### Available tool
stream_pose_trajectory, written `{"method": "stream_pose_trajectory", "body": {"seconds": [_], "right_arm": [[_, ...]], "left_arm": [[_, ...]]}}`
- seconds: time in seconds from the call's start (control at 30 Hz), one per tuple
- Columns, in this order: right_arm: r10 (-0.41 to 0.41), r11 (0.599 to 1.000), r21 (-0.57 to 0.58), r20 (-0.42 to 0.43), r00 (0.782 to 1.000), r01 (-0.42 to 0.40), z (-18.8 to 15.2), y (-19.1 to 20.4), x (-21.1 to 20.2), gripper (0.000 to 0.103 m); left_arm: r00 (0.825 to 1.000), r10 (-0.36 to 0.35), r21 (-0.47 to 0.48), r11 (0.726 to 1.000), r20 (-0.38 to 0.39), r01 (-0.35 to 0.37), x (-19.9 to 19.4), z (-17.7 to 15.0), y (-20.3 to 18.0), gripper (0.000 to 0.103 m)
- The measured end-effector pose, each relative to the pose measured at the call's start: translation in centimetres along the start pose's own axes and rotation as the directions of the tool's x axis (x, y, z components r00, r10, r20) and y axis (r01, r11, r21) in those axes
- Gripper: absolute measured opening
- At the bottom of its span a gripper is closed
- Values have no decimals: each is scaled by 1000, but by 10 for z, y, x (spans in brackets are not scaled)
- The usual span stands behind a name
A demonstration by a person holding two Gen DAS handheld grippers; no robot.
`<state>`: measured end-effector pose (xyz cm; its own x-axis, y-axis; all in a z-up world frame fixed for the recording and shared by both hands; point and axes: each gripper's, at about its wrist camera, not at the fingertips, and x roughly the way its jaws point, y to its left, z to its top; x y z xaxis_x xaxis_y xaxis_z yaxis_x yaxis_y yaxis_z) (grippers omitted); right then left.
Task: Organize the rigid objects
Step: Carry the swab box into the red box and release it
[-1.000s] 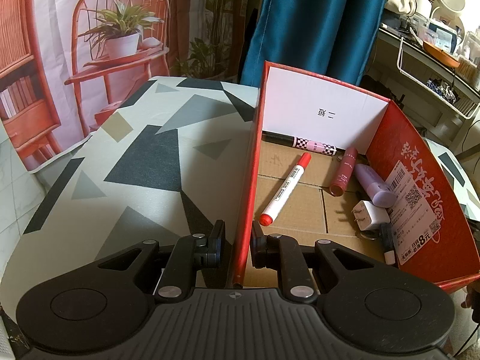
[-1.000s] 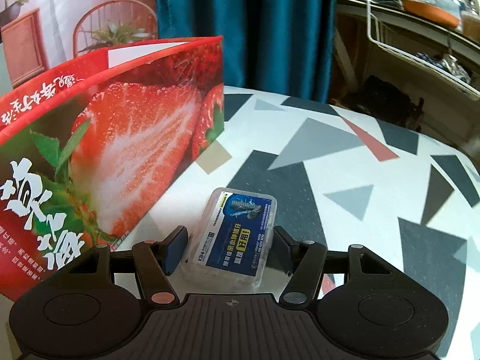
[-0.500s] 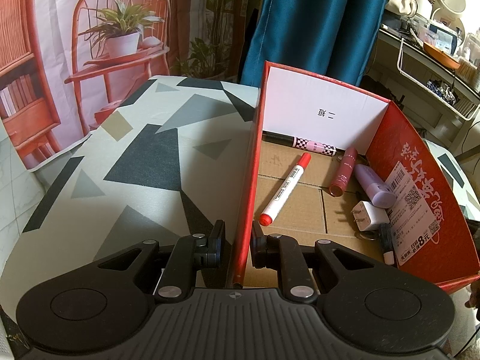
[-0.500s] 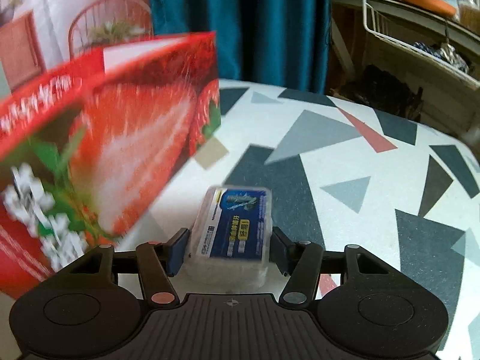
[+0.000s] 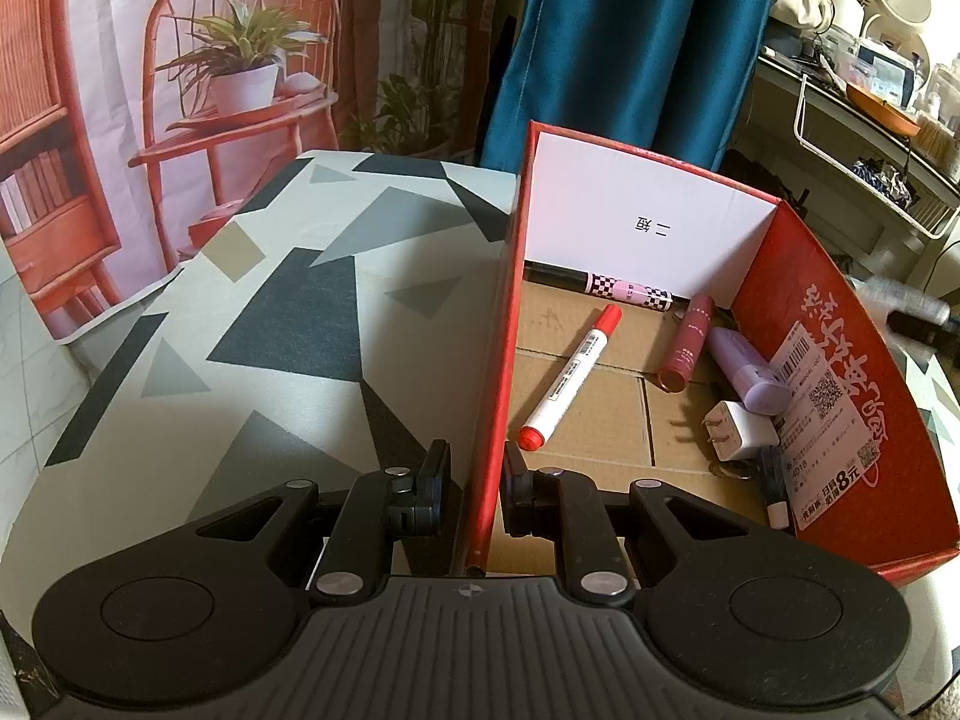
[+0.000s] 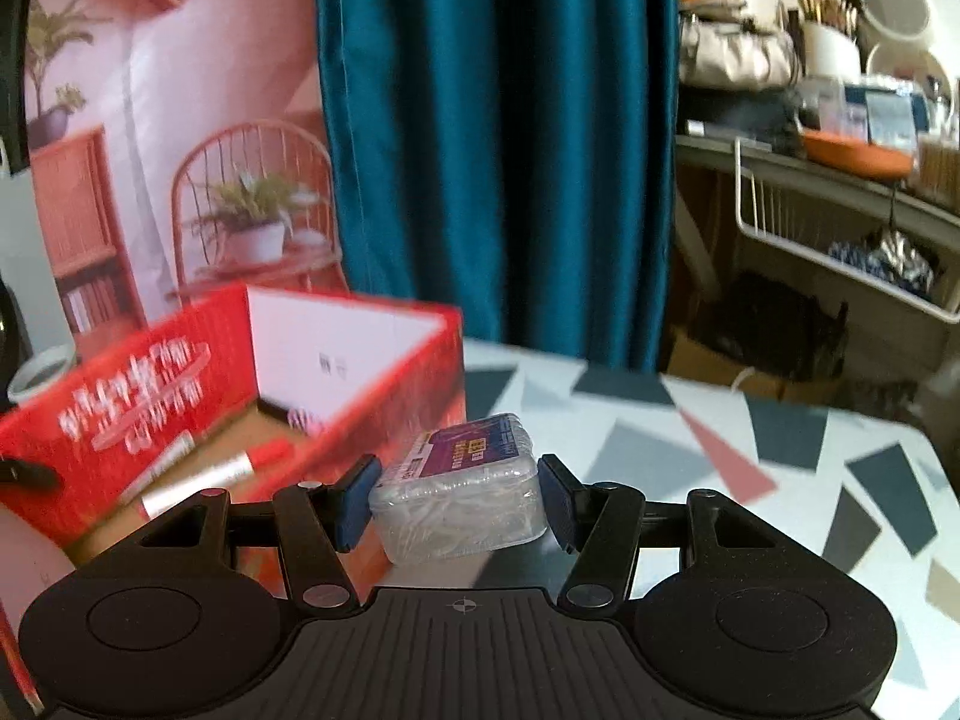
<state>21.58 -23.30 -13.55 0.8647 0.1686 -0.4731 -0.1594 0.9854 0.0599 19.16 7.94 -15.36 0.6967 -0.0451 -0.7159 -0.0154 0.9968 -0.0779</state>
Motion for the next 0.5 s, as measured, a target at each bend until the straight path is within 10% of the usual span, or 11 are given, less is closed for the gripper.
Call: {"method": "stream_pose_trajectory", "body": {"seconds": [0.5], "right_arm": [[158,958,-241,-7,987,-155,29,63,21,53]], "left_arm": [[1000,1,1,1000,0,-1,0,0,0,18]]}}
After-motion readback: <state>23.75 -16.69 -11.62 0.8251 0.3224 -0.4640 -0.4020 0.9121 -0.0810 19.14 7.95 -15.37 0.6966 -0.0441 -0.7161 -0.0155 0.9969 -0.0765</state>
